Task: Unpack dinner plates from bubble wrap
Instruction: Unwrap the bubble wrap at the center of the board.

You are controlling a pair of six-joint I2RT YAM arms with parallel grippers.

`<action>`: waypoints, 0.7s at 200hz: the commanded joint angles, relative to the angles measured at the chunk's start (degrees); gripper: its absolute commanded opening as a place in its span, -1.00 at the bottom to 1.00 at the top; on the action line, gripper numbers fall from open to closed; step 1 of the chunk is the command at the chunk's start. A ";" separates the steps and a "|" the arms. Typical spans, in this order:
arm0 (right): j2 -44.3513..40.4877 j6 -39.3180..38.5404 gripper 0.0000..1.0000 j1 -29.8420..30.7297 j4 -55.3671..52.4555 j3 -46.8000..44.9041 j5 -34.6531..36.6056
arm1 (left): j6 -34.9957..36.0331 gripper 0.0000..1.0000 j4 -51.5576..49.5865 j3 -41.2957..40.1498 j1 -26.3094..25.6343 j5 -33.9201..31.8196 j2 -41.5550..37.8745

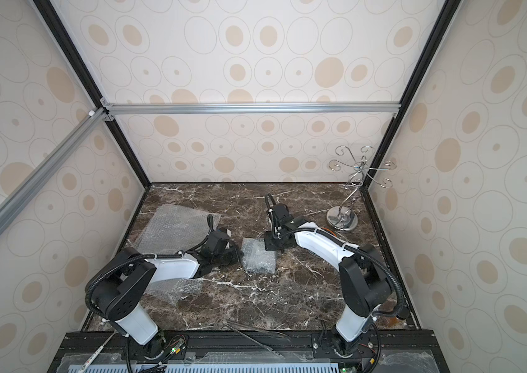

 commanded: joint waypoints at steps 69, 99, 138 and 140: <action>0.22 -1.39 -0.02 3.02 -3.11 -0.23 0.25 | 0.05 -1.00 -2.10 0.15 0.50 -1.52 -0.05; 4.06 -3.24 0.13 6.96 -5.54 2.95 3.53 | -0.08 -1.00 -2.33 0.26 0.47 -1.55 -0.23; 9.50 -3.90 0.19 10.00 -7.41 6.86 6.45 | -0.14 -1.00 -2.52 0.14 0.46 -1.63 -0.40; 9.78 -3.91 0.19 10.17 -7.50 6.97 6.63 | -0.13 -1.00 -2.48 0.11 0.46 -1.66 -0.51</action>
